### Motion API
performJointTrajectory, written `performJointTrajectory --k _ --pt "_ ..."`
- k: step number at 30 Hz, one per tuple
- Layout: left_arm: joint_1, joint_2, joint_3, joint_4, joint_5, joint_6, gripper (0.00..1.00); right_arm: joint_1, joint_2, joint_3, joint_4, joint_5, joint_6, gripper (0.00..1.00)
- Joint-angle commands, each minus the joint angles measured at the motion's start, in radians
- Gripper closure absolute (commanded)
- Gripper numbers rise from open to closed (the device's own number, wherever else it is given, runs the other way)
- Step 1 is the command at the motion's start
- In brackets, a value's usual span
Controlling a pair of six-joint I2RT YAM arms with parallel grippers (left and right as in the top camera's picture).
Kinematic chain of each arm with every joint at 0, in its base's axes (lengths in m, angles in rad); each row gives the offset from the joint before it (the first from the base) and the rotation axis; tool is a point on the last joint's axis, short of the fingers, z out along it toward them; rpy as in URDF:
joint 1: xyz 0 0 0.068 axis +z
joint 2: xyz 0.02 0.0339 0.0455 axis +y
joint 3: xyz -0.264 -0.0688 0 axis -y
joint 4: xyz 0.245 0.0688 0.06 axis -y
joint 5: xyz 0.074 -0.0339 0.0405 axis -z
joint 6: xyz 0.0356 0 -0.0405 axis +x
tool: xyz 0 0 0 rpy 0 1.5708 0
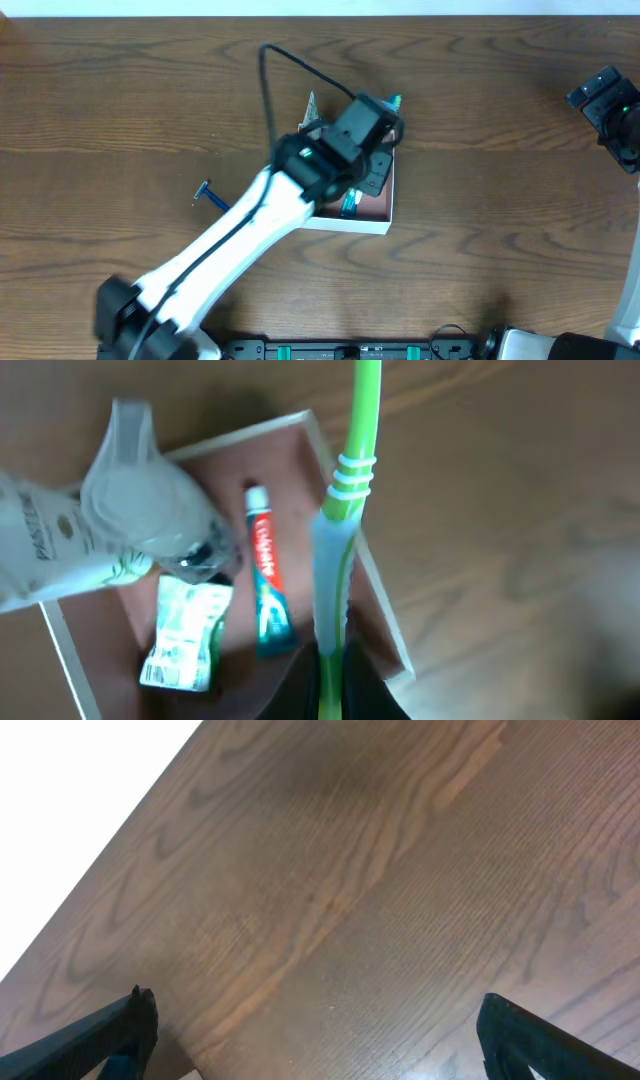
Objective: Pack container
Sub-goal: 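Carry the toothbrush into the box and lower it beside the toothpaste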
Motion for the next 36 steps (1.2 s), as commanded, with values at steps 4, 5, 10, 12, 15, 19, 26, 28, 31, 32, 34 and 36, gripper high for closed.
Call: performJointTrajectory --k 4,5,10,12,15,19,26,28,31,32,34,36 --pt "-0.001 0.156 -0.01 0.043 -0.106 -0.169 0.94 -0.006 -0.002 0.005 0.0 0.0 -0.016 0.01" --pt "-0.001 0.176 -0.01 0.047 -0.106 -0.183 0.94 -0.006 -0.002 0.005 0.0 0.0 -0.016 0.01" --pt "-0.001 0.235 -0.01 0.046 -0.106 -0.236 0.94 -0.006 -0.002 0.005 0.0 0.001 -0.016 0.01" --pt "-0.001 0.248 -0.01 0.038 -0.105 -0.265 0.94 -0.006 -0.002 0.005 -0.001 0.0 -0.016 0.01" --pt "-0.003 0.258 -0.01 0.031 -0.106 -0.29 0.94 -0.006 -0.002 0.005 0.0 0.0 -0.016 0.01" --pt "-0.018 0.26 -0.011 0.031 -0.105 -0.294 0.94 -0.006 -0.002 0.005 0.0 0.0 -0.016 0.01" --pt "-0.074 0.26 -0.014 0.02 -0.106 -0.294 0.94 -0.006 -0.002 0.005 -0.001 0.001 -0.016 0.01" --pt "-0.082 0.26 -0.017 0.02 -0.118 -0.298 0.94 -0.006 -0.002 0.005 0.0 0.0 -0.016 0.01" --pt "-0.082 0.26 -0.02 0.008 -0.142 -0.32 0.94 -0.006 -0.002 0.005 0.0 0.0 -0.016 0.01" --pt "-0.082 0.26 -0.02 0.004 -0.148 -0.321 0.94 -0.006 -0.002 0.005 -0.001 0.0 -0.016 0.01" --pt "-0.082 0.26 -0.02 -0.006 -0.153 -0.328 0.94 -0.006 -0.002 0.005 0.0 0.0 -0.016 0.01" --pt "-0.083 0.26 -0.02 -0.018 -0.154 -0.341 0.94 -0.006 -0.002 0.005 -0.001 0.001 -0.016 0.01"
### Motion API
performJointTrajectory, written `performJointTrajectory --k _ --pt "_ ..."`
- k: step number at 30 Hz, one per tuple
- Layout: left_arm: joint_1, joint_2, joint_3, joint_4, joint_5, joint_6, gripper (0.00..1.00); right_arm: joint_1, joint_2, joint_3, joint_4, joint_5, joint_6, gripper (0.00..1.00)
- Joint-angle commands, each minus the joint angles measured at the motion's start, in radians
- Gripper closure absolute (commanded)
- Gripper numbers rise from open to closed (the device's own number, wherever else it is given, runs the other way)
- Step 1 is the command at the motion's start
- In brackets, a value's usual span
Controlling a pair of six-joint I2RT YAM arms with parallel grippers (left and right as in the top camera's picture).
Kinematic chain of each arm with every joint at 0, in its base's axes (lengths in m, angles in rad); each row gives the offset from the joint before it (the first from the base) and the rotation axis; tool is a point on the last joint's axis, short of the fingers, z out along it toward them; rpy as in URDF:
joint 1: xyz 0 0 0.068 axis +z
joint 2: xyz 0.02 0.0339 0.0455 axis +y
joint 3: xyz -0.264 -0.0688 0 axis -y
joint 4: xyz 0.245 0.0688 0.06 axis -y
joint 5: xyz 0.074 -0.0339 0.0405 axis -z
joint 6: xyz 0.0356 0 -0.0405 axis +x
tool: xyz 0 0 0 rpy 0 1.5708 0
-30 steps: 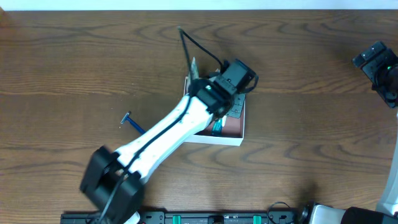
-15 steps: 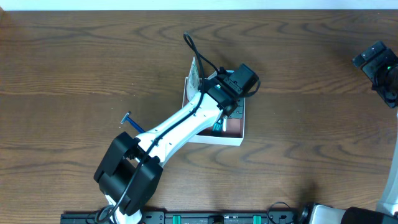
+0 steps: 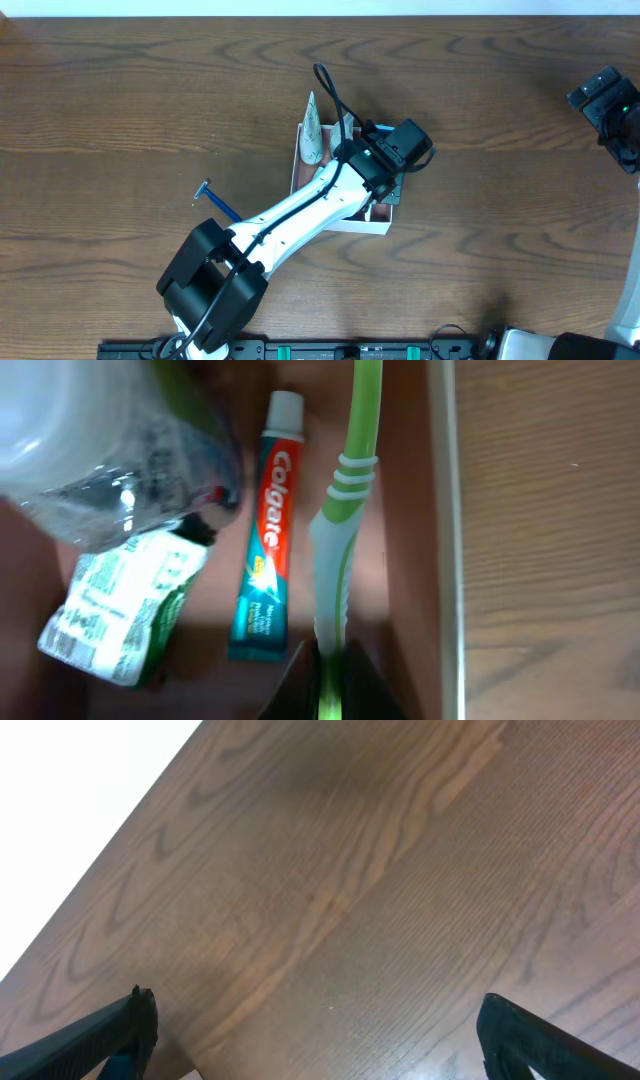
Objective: Pack container
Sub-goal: 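Carry the toothbrush into the box and lower it beside the toothpaste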
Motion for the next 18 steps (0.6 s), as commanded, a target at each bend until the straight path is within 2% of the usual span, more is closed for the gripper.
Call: performJointTrajectory --k 1,18 --pt "-0.001 0.01 -0.018 -0.022 -0.024 -0.031 0.94 -0.006 -0.002 0.005 0.0 0.001 -0.016 0.01" --pt "-0.002 0.011 -0.02 -0.029 -0.016 -0.033 0.94 -0.006 -0.002 0.005 0.0 0.001 -0.016 0.01"
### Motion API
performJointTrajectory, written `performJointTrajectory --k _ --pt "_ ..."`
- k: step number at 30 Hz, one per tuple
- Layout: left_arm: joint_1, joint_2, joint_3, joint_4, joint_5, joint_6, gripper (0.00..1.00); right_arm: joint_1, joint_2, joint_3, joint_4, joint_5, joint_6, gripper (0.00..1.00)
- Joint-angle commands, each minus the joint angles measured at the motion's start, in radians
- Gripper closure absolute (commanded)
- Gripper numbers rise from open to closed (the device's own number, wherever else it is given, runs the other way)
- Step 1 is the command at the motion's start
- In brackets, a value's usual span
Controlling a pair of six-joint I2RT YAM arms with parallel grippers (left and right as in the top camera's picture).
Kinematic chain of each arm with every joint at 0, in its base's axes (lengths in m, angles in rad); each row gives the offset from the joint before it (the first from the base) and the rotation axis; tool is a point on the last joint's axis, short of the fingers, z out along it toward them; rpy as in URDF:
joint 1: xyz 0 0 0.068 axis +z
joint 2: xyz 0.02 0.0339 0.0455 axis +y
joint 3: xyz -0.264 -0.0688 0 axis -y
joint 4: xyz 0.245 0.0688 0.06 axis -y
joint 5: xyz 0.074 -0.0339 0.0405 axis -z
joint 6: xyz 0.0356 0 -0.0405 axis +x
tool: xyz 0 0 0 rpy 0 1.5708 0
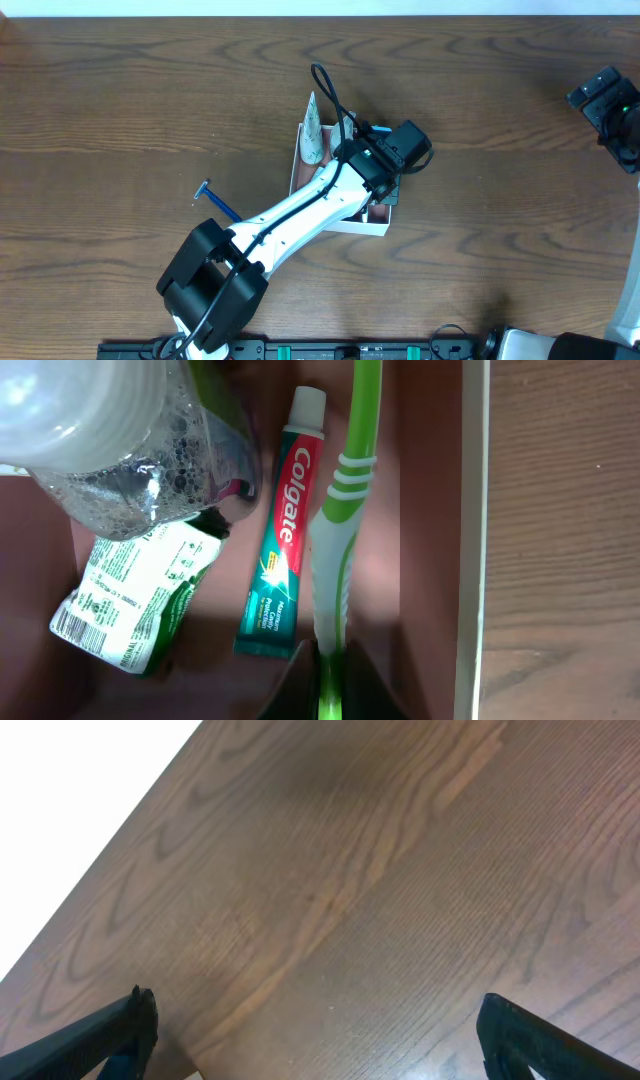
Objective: Pack container
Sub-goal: 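Carry the toothbrush into the box and lower it beside the toothpaste, then release the toothbrush and move the left gripper to the blue razor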
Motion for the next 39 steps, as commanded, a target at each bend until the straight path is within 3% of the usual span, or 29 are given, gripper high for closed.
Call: performJointTrajectory --k 1,4,11,18,23,27,30,39 --pt "-0.002 0.011 -0.02 -0.009 -0.002 -0.009 0.94 -0.006 -0.002 0.005 0.0 0.0 -0.016 0.01" --pt "-0.002 0.011 -0.02 -0.008 -0.002 -0.009 0.92 -0.006 -0.002 0.005 0.0 0.0 -0.016 0.01" --pt "-0.002 0.011 -0.02 0.0 -0.002 -0.008 0.76 -0.006 -0.002 0.005 0.0 0.0 -0.016 0.01" --pt "-0.001 0.006 -0.014 0.023 -0.002 0.042 0.76 -0.006 -0.002 0.005 0.0 0.0 -0.016 0.01" --pt "0.0 -0.063 0.07 -0.069 -0.01 0.111 0.76 -0.006 -0.002 0.005 0.0 0.0 -0.016 0.01" --pt "0.018 -0.19 0.108 -0.156 -0.139 0.076 0.72 -0.006 -0.002 0.005 0.0 0.0 -0.016 0.01" --pt "0.109 -0.293 0.108 -0.235 -0.214 -0.07 0.68 -0.006 -0.002 0.005 -0.001 0.0 -0.016 0.01" --pt "0.489 -0.368 0.005 -0.354 -0.16 -0.241 0.58 -0.006 -0.002 0.005 0.0 0.0 -0.016 0.01"
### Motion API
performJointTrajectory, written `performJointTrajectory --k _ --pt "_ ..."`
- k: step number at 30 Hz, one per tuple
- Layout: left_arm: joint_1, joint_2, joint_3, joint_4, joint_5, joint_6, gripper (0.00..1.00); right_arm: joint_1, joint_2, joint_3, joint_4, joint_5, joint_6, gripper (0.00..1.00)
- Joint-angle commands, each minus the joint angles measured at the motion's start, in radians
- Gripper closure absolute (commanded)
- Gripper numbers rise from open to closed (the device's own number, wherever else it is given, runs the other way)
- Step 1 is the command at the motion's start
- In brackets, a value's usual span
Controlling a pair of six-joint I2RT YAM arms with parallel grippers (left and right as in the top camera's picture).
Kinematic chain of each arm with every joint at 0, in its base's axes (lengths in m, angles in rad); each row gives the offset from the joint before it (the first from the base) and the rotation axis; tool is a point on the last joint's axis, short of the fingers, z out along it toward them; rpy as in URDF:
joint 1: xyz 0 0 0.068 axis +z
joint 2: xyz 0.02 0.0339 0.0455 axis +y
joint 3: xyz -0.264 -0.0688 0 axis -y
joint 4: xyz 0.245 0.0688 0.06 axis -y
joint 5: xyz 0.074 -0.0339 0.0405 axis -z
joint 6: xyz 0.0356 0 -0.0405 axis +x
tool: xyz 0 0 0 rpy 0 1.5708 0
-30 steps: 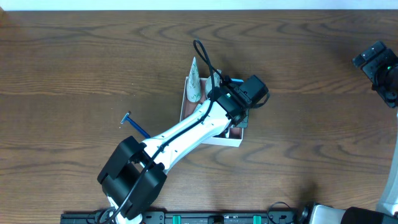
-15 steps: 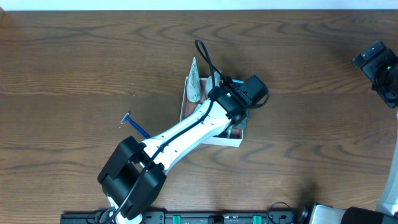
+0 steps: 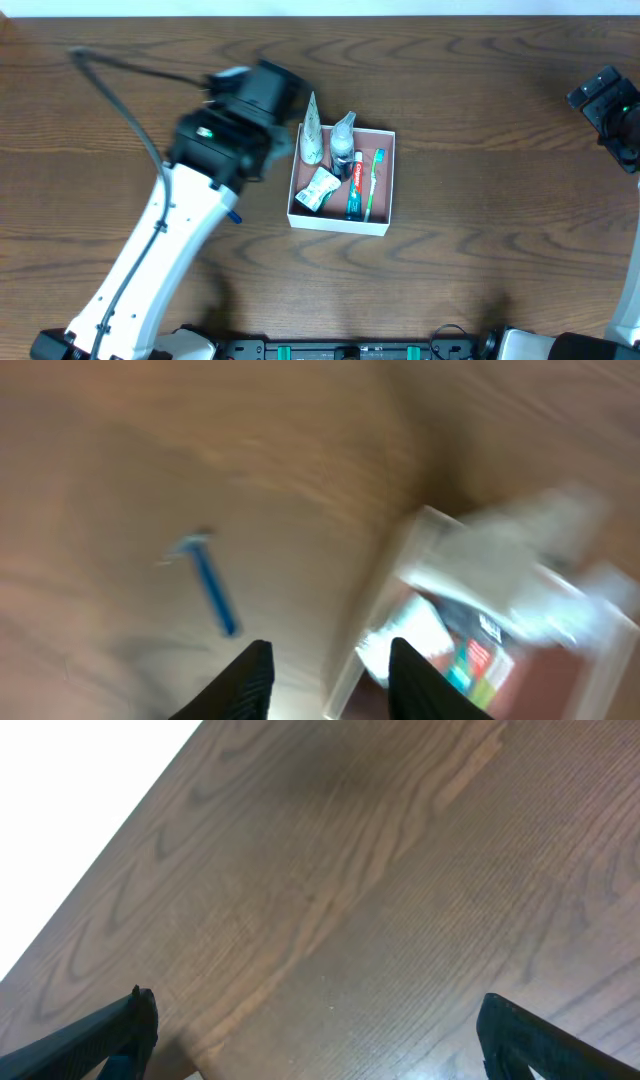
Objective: Pack container
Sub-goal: 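Release the toothbrush and move the left gripper to the blue razor, then grasp the blue razor handle with the left gripper and lift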
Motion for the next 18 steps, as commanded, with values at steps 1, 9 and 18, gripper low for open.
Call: performJointTrajectory --k 1,9,18 --pt "0.106 0.039 -0.098 0.003 0.053 -0.105 0.58 -0.006 -0.002 0.005 0.0 0.001 -0.016 0.01" --pt "0.259 0.062 -0.369 0.157 0.158 -0.104 0.57 -0.006 -0.002 0.005 0.0 0.0 -0.016 0.01" --pt "0.296 0.062 -0.6 0.36 0.238 -0.065 0.51 -0.006 -0.002 0.005 0.0 0.0 -0.016 0.01"
